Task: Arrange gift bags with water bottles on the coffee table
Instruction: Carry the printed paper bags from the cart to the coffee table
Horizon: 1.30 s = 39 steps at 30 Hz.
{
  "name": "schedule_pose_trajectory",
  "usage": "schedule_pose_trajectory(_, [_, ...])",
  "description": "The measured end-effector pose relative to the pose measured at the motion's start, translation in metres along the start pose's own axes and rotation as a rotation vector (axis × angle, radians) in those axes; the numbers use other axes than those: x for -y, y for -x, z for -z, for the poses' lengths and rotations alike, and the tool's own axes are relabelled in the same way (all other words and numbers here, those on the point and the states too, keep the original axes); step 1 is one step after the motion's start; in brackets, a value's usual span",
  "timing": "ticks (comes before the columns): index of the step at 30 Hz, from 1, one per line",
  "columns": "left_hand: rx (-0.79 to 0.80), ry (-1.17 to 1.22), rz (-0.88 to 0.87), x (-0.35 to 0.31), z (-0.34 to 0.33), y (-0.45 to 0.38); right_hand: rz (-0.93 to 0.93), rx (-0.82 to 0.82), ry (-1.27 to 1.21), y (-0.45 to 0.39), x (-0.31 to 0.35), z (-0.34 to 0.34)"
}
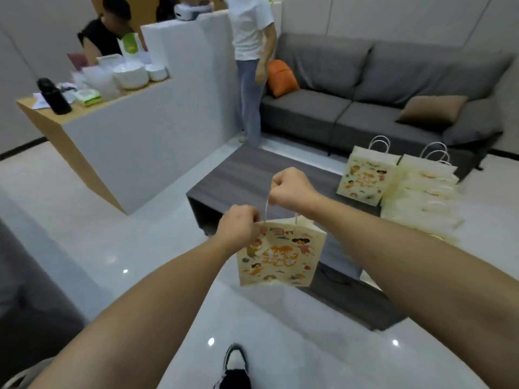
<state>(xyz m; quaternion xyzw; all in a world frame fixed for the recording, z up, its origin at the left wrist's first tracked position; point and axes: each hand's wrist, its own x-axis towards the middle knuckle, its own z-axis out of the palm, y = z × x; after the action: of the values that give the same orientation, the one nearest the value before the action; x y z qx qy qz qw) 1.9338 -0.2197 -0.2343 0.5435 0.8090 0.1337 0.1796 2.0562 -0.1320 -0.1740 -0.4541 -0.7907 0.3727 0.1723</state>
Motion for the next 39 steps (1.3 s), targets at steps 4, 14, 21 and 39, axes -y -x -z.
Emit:
schedule_pose_trajectory(4, [0.138, -0.035, -0.170, -0.017, -0.007, -0.064, -0.133, -0.088, 0.060, -0.029, -0.020, 0.024])
schedule_pose_trajectory(14, [0.259, -0.049, -0.399, -0.079, -0.029, -0.171, -0.339, -0.355, 0.037, -0.072, -0.082, 0.079])
schedule_pose_trajectory(21, [0.339, -0.082, -0.421, -0.126, -0.072, -0.243, -0.393, -0.373, 0.039, -0.121, -0.155, 0.109])
schedule_pose_trajectory(39, [0.309, -0.147, -0.373, -0.260, -0.190, -0.421, -0.445, -0.296, -0.013, -0.280, -0.333, 0.192])
